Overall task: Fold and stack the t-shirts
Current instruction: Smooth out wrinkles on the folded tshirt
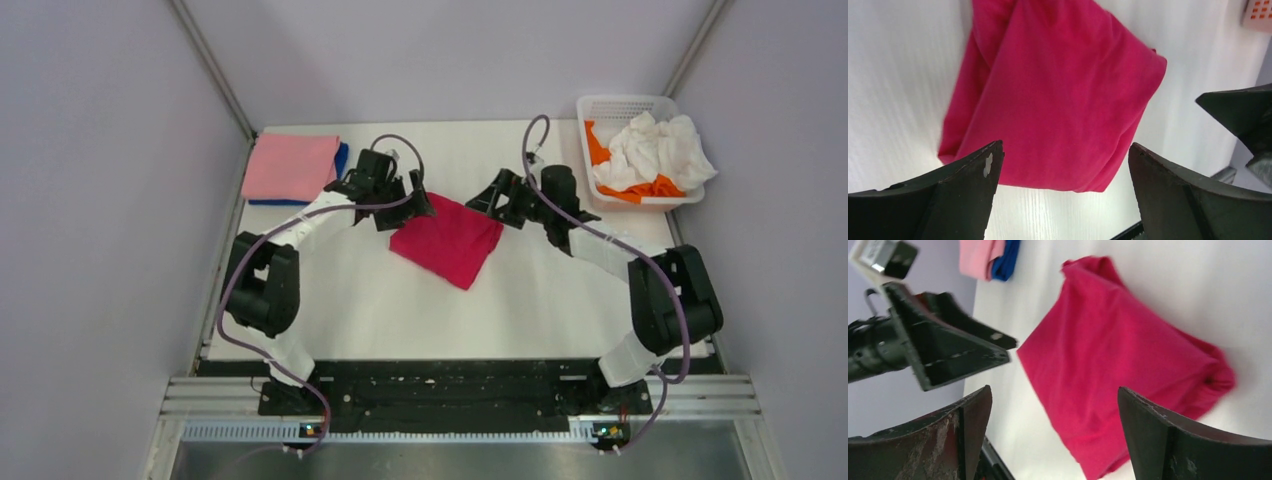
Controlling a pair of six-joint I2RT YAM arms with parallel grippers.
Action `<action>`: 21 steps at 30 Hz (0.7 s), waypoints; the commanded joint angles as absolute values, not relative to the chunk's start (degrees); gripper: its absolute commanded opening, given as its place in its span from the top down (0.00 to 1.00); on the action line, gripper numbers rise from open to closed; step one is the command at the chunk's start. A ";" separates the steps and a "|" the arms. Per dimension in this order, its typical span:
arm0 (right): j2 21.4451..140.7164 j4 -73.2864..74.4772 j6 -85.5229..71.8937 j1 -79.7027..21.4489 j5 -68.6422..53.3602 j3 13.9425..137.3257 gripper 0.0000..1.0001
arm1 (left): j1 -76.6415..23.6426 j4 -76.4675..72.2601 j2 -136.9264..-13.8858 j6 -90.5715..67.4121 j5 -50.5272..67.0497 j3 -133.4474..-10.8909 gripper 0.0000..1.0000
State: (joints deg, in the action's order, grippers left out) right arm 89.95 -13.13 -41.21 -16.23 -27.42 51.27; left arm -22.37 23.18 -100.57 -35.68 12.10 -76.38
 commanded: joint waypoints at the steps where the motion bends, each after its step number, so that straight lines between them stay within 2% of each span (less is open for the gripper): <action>1: 94.45 -22.49 -45.14 -20.60 -33.77 52.07 0.04 | -23.05 15.11 -100.02 -38.42 21.28 -71.64 0.01; 4: 99.41 -23.88 -46.15 -20.94 -33.77 54.29 0.02 | -22.97 15.59 -101.40 -38.26 19.57 -69.61 0.01; 14: 113.23 -19.17 -43.32 -19.96 -29.22 59.58 0.01 | -23.49 14.46 -101.25 -39.16 19.01 -57.54 0.01; 21: 106.35 -12.16 -37.40 -20.04 -28.46 64.10 0.01 | -25.93 17.01 -91.02 -37.60 17.10 -57.06 0.01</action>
State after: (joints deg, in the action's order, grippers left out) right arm 111.15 -17.78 -43.07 -20.58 -31.57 59.81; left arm -23.97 14.90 -98.13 -38.83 18.31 -57.60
